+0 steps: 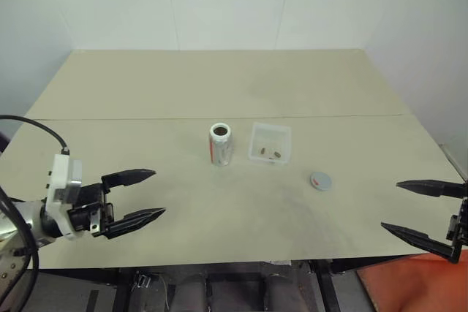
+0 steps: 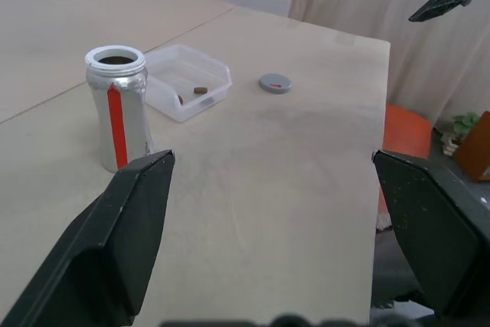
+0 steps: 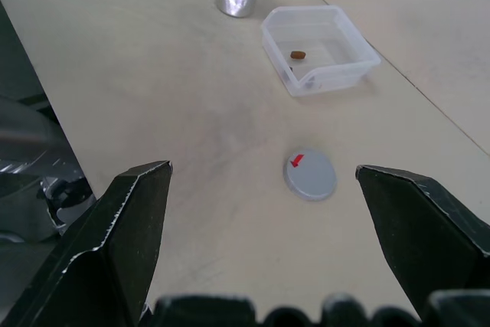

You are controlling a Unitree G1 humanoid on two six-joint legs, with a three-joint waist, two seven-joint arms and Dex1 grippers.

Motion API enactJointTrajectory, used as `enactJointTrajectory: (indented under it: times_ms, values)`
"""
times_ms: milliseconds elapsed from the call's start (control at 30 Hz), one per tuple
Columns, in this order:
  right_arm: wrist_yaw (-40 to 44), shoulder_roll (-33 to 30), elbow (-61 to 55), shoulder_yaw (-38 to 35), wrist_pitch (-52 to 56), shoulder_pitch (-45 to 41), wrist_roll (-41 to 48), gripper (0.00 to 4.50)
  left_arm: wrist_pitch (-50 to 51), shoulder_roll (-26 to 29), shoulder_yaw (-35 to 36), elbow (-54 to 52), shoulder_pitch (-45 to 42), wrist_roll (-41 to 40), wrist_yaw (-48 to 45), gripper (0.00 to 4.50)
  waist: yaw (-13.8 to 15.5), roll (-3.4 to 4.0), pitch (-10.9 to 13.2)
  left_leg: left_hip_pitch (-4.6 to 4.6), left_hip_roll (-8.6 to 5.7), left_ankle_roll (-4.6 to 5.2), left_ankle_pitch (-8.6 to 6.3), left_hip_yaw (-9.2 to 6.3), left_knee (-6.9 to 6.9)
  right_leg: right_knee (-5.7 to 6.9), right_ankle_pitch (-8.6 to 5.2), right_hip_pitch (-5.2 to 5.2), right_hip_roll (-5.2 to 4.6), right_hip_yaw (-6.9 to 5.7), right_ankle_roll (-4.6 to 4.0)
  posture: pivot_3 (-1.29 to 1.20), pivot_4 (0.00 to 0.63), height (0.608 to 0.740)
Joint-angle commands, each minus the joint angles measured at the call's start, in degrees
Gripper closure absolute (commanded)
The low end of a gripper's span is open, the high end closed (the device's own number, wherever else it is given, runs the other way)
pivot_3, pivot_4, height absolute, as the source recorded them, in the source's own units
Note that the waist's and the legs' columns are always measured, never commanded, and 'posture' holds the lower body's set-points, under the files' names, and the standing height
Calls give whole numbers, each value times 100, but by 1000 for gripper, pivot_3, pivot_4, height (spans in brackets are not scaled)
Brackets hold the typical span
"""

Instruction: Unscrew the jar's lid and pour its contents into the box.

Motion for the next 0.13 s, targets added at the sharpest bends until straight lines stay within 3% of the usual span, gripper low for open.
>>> enactJointTrajectory:
  times_ms: [33,133]
  values:
    - [-172,-28,-257,-93,-5,-47,19,0,-14,104,-71,42,-136,155,5,19,2,0,0,-1,-1,-2,-2,0,0,0,0,-1,0,0,0,0,150,740]
    - [-488,108,-394,-26,52,-173,160,0,81,153,-173,30,-338,130,74,19,12,0,0,-6,-1,-2,-4,0,0,-1,-1,-4,-1,0,2,0,150,740]
